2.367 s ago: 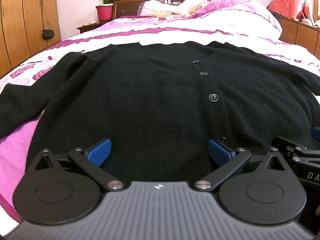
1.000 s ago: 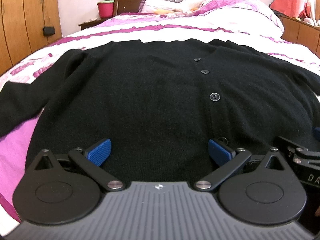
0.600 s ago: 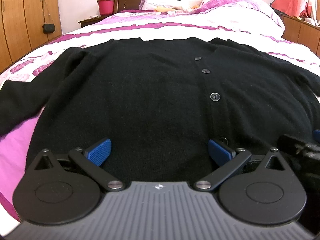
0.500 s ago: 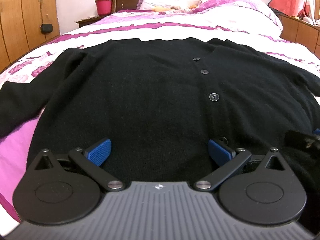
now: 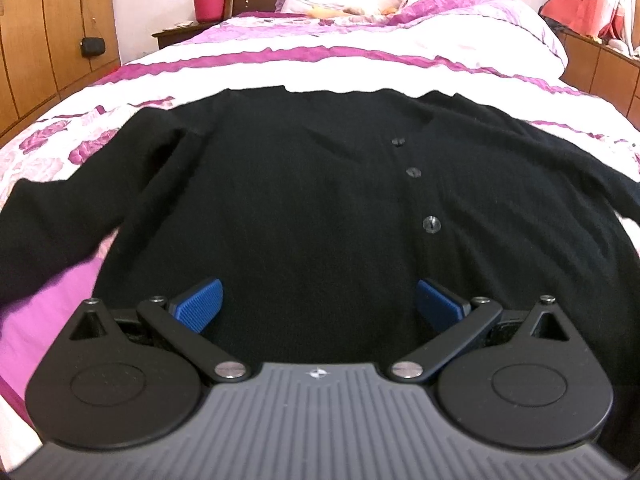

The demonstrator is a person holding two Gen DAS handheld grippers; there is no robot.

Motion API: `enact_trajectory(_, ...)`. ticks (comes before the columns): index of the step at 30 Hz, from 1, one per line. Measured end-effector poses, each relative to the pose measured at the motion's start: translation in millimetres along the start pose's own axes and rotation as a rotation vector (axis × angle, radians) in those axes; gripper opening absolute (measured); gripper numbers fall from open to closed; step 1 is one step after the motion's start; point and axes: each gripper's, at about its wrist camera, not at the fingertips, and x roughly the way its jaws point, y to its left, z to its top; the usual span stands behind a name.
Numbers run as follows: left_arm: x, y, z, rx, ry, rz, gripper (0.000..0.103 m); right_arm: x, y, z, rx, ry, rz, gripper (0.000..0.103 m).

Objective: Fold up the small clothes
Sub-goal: 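Move the right gripper to the cardigan sleeve cuff and close on it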

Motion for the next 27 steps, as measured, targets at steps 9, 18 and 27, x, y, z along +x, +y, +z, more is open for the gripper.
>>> enact_trajectory(9, 8, -9, 10, -0.028, 0.02, 0.017, 0.103, -16, -96, 18, 0.045, -0.04, -0.195, 0.103)
enact_trajectory(18, 27, -18, 10, -0.021, 0.056, 0.068, 0.103, -24, -171, 20, 0.121, -0.064, -0.33, 0.103)
enact_trajectory(27, 34, -23, 13, -0.007, 0.076, 0.096, 0.103, 2, -199, 10, 0.143, -0.022, -0.334, 0.103)
